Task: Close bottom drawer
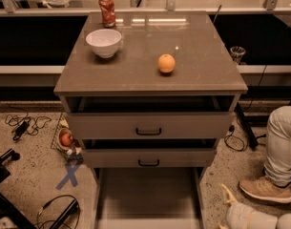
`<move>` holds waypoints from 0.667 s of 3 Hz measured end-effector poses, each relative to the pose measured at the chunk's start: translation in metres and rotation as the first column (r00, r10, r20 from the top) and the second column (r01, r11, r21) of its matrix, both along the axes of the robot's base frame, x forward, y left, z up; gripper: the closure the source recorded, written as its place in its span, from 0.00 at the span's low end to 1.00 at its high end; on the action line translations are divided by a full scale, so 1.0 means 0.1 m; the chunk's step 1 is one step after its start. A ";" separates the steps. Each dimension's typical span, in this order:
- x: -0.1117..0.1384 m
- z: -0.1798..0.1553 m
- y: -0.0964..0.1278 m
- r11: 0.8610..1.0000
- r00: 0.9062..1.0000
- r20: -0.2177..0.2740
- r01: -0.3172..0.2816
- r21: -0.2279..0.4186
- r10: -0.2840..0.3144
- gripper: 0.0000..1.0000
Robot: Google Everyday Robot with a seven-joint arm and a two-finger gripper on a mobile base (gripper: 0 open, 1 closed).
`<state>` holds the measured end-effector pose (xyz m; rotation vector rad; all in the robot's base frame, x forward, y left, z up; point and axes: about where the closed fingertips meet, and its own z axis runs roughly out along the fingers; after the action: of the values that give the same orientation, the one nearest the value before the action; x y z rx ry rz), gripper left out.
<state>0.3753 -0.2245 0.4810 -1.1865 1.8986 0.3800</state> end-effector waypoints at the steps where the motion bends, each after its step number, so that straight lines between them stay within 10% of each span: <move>1: -0.29 -0.69 -0.13 0.999 0.999 -0.007 -0.038 0.016 0.039 0.00; 2: -0.66 -1.47 -0.21 0.998 0.995 -0.098 -0.028 0.048 0.033 0.00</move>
Offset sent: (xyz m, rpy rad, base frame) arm -0.0985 -0.0388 -0.2140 0.0562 0.1786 0.0217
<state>0.3091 -0.2458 0.3344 -1.1862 1.9474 0.5059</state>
